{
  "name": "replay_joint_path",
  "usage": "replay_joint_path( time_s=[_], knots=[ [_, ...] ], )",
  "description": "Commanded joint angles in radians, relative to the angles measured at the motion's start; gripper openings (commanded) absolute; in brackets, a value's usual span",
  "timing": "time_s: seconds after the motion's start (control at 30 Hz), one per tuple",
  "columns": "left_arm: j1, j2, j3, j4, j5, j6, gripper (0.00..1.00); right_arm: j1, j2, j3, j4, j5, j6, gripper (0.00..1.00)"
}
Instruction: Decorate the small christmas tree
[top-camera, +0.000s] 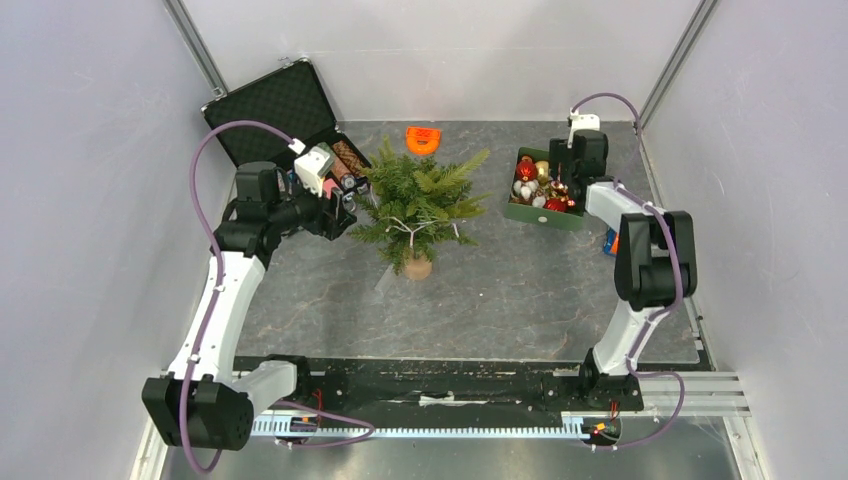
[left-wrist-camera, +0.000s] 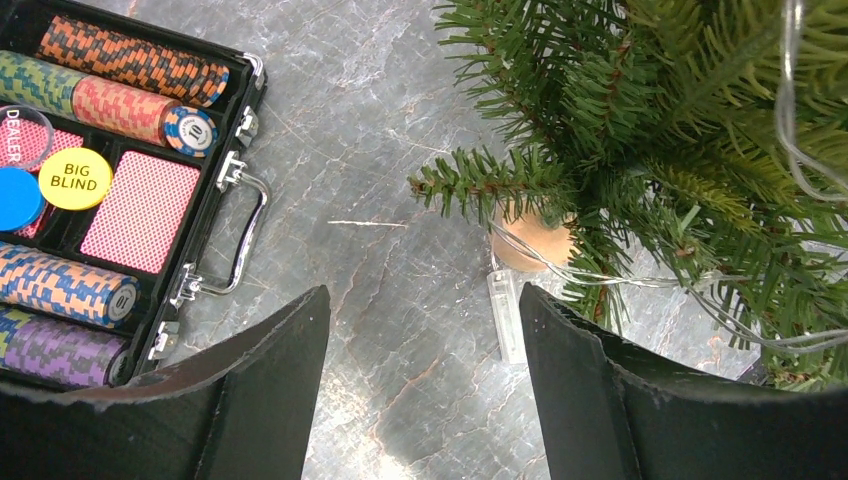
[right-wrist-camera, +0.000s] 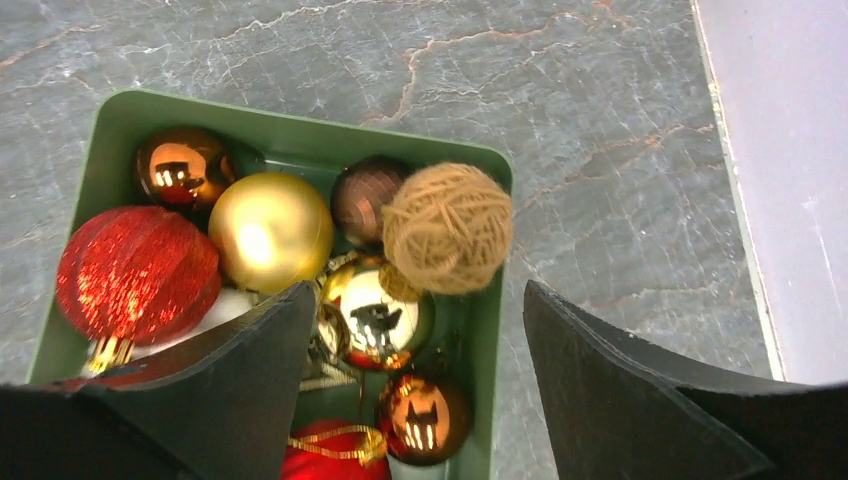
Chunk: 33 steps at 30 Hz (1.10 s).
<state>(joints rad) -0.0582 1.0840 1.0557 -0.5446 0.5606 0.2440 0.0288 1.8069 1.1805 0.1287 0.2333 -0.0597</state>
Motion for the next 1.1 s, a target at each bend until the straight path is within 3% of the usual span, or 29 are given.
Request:
replay_joint_path(
  time_s=[0.0,0.23,0.4,0.7,0.83,1.07],
  knots=[
    [0.004,0.019,0.051,-0.002,0.017,0.034,0.76,-0.002,0.082,0.11,0.081,0.034,-0.043,0.78],
    [0.004,0.052,0.059,-0.002,0.007,0.032,0.76,-0.007,0.177,0.176,0.057,0.123,-0.075,0.7],
    [0.004,0.064,0.069,-0.005,0.005,0.029,0.76,-0.016,0.213,0.195,0.056,0.1,-0.105,0.65],
    [0.004,0.055,0.07,-0.012,0.002,0.028,0.75,-0.017,0.214,0.194,0.067,0.082,-0.104,0.39],
    [0.004,0.052,0.07,-0.015,0.0,0.033,0.75,-0.016,0.179,0.176,0.063,0.081,-0.102,0.27],
    [0.004,0.047,0.096,-0.064,0.015,0.075,0.75,-0.016,-0.01,0.135,-0.019,0.019,-0.017,0.18]
  ],
)
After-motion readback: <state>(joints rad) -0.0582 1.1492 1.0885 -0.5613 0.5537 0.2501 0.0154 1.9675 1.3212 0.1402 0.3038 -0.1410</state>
